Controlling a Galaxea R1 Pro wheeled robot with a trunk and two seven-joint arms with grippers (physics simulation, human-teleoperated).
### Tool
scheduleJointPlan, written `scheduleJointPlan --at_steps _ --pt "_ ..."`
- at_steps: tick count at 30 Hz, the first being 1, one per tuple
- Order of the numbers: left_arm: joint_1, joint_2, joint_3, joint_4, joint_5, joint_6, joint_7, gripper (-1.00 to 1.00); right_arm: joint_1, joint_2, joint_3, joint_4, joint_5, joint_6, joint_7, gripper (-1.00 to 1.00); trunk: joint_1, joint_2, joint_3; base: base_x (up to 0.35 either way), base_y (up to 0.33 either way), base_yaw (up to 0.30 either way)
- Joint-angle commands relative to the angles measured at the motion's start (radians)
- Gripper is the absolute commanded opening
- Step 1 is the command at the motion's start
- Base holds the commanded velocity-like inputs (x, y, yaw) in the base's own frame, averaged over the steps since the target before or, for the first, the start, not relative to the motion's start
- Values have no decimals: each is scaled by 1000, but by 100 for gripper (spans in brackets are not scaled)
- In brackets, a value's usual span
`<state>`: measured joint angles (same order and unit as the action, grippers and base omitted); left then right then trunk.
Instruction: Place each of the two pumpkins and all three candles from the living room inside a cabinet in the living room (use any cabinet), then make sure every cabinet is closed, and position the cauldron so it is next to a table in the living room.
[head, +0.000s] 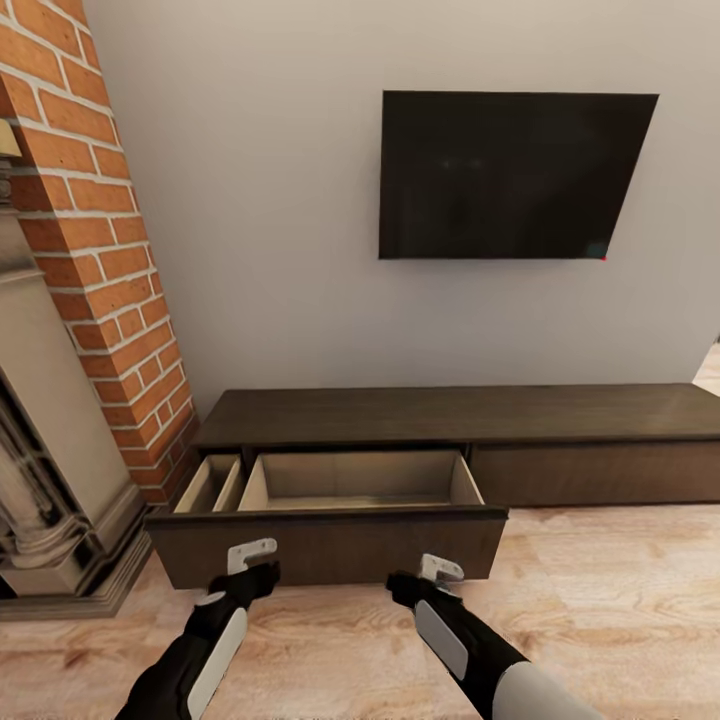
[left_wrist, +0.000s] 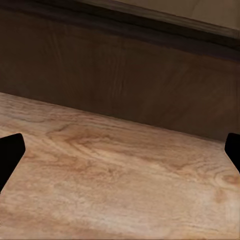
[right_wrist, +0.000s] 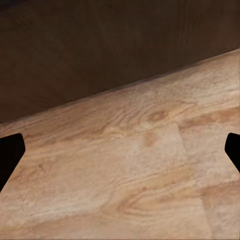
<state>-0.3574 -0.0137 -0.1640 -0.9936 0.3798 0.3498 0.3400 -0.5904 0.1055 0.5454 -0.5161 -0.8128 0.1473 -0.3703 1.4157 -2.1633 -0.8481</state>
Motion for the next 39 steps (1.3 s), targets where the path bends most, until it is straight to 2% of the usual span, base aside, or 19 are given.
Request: scheduleJointPlan --at_steps 1,2,3,5,9,12,16,21,25,29,33,39 --pt "0 1 -2 2 -8 -5 -1 100 1 0 0 10 19 -12 23 100 4 -7 -3 0 0 0" --pt "0 0 -3 3 -24 -8 -2 100 2 0 0 17 39 -20 43 100 8 -14 -6 0 0 0" --pt "0 0 -4 4 -58 -12 -3 100 2 1 -1 23 74 -35 63 100 12 -21 -9 0 0 0" --pt "0 -1 -4 15 -107 -42 -9 100 3 2 -2 27 118 -60 76 100 19 -35 -16 0 0 0" --pt "0 -3 -4 74 -145 -130 -43 100 3 2 -4 29 155 -111 83 100 35 -63 -28 0 0 0" --pt "0 -2 -4 97 -152 -158 -62 100 3 3 -6 29 160 -144 84 100 46 -84 -38 0 0 0" --pt "0 -2 -5 112 -157 -195 -77 100 3 4 -3 28 167 -253 86 100 61 -112 -50 0 0 0" --pt "0 -1 -4 114 -157 -219 -79 100 3 6 -2 28 180 -285 90 100 81 -147 -66 0 0 0" --pt "0 -3 -5 114 -157 -222 -79 100 3 7 -3 29 246 -300 92 100 96 -175 -78 0 0 0" --pt "0 -5 -5 113 -156 -221 -78 100 3 14 -5 30 344 -305 93 100 111 -203 -91 0 0 0" --pt "0 -6 -5 113 -156 -221 -78 100 3 11 -14 32 383 -332 93 100 127 -231 -103 0 0 0" --pt "0 -4 -5 113 -156 -222 -79 100 3 6 -15 40 390 -378 93 100 150 -273 -122 0 0 0"
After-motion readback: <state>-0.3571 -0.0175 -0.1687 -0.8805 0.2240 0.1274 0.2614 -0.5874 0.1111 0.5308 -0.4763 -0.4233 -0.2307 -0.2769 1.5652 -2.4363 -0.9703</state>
